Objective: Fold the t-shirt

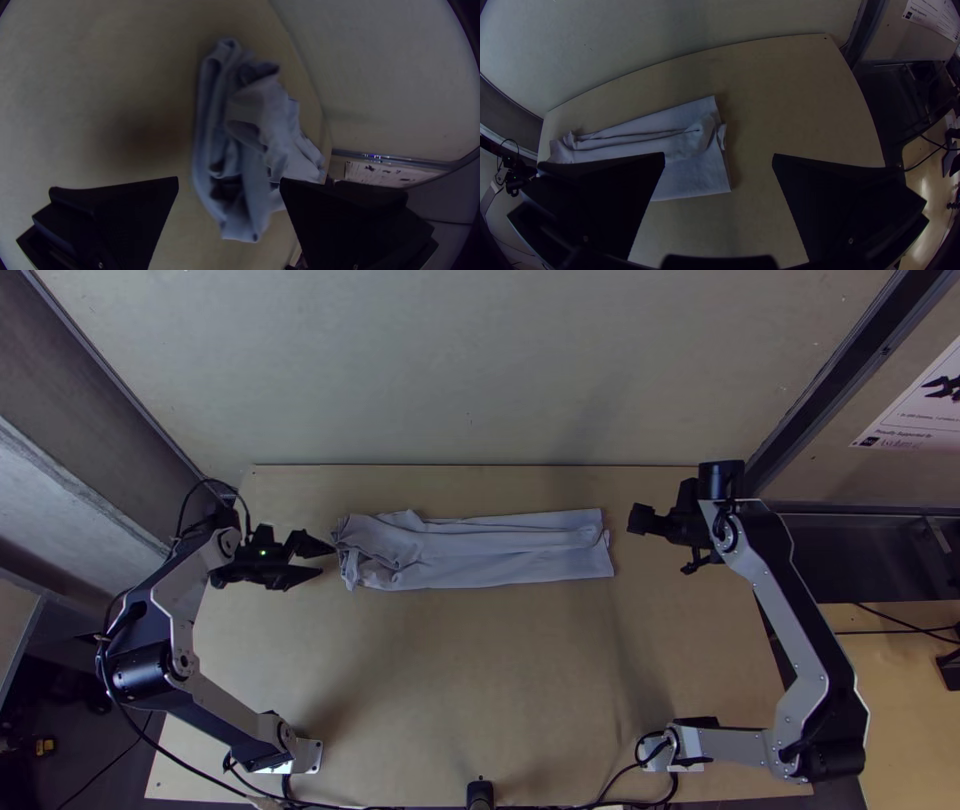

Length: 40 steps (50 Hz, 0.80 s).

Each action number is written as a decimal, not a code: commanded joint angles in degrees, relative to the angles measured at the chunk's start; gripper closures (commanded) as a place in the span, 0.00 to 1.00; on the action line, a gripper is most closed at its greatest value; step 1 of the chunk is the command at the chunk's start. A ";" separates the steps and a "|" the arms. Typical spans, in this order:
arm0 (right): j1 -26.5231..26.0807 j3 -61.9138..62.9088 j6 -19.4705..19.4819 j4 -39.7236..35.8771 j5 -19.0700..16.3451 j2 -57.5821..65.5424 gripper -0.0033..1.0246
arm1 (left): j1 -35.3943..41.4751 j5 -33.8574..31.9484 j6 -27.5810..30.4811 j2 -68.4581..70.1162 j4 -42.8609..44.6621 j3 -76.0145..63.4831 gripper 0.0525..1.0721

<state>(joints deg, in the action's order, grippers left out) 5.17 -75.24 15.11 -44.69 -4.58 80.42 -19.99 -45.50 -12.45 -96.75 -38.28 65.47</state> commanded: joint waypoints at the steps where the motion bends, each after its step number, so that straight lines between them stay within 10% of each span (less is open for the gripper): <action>1: -0.16 2.12 1.15 -1.28 -0.34 -1.58 0.04 | -1.72 -1.09 1.90 -0.98 1.37 -2.54 0.04; 40: 0.63 8.36 0.97 -1.46 -0.34 -6.59 0.04 | 8.47 -3.81 -6.62 -7.84 11.12 -0.61 0.04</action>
<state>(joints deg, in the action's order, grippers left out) 5.23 -67.79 15.18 -45.80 -4.58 74.98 -14.83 -49.95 -15.00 -104.05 -28.73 65.06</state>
